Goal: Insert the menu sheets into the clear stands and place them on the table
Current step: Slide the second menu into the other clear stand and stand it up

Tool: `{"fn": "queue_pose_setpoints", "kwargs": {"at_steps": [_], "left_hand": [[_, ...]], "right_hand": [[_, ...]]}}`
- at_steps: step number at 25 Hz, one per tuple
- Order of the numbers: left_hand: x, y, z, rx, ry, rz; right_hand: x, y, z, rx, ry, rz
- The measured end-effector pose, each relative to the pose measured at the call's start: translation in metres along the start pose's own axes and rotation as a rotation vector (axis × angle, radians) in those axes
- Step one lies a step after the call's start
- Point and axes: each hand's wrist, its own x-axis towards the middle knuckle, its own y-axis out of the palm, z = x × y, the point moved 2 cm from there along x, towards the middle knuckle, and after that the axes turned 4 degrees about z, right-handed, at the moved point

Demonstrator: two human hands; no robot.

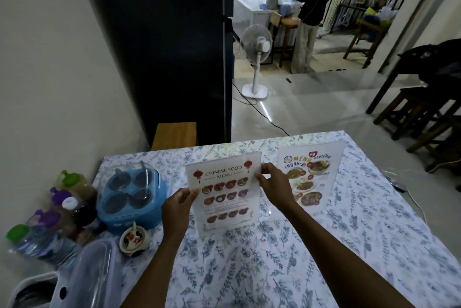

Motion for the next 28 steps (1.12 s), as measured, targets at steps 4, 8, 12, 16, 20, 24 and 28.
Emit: {"fn": "queue_pose_setpoints", "kwargs": {"at_steps": [4, 8, 12, 16, 20, 24, 28], "left_hand": [[-0.001, 0.001, 0.009, 0.015, -0.021, 0.017], [-0.004, 0.002, 0.012, 0.030, -0.031, 0.022], [-0.008, 0.002, 0.013, 0.074, -0.045, 0.044], [-0.009, -0.001, 0.010, 0.122, -0.065, 0.057], [-0.012, 0.002, 0.006, 0.153, -0.059, 0.066], [-0.013, 0.010, 0.005, 0.161, -0.126, 0.017], [-0.015, 0.011, -0.001, 0.202, -0.184, 0.014]], "right_hand": [[-0.001, 0.003, -0.002, 0.013, 0.004, 0.012], [-0.002, 0.004, -0.009, -0.004, 0.046, 0.059], [-0.014, 0.017, -0.024, -0.097, 0.100, 0.077], [-0.010, 0.018, -0.022, -0.163, 0.094, 0.102], [-0.008, 0.016, -0.022, -0.175, 0.101, 0.107], [-0.011, 0.019, -0.023, -0.210, 0.093, 0.077], [-0.013, 0.014, -0.022, -0.265, 0.076, 0.068]]}}
